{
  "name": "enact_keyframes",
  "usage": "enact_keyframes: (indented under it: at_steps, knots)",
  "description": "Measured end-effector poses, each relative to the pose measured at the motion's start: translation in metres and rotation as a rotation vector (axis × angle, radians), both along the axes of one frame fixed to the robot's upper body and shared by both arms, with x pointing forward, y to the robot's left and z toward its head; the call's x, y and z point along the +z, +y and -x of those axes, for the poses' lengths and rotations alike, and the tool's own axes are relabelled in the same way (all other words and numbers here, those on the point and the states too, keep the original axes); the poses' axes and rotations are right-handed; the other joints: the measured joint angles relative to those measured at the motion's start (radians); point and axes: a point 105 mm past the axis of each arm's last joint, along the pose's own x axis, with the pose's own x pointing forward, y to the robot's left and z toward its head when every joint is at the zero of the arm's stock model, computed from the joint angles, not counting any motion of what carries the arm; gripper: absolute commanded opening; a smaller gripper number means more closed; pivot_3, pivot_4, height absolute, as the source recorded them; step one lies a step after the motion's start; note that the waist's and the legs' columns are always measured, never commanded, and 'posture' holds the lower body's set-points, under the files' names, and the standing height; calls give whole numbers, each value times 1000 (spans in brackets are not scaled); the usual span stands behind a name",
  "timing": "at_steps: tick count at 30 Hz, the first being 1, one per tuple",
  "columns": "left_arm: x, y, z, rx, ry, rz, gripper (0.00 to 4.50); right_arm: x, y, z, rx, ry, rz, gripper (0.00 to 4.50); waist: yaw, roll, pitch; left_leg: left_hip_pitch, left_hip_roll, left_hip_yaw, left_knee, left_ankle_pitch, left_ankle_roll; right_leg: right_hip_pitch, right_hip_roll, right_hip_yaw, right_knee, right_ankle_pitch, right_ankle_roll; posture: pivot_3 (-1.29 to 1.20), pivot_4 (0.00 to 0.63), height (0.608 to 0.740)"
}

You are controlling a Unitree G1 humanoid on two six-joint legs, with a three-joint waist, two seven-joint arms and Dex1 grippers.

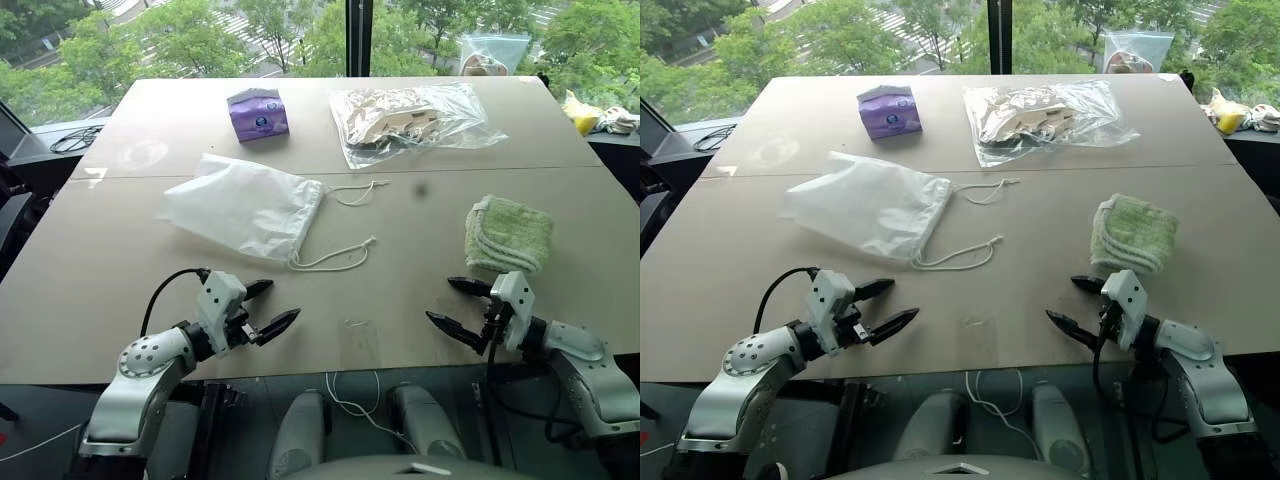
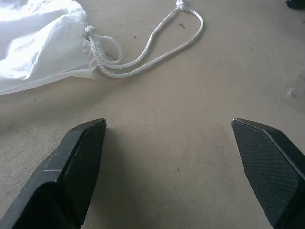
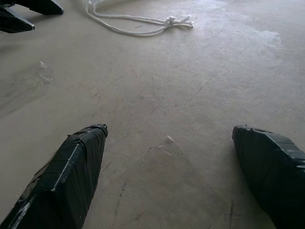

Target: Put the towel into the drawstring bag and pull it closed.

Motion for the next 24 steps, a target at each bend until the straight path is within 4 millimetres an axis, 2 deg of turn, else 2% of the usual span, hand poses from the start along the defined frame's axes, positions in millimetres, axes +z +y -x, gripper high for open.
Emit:
enact_keyframes:
  at_steps: [24]
  knots:
    - [8,1,-6,-7,32,123,4320,2,4,0,-31,-25,-23,4500,1,0,0,-4,0,0,-1,0,0,-4,0,0,0,0,0,0,150,740]
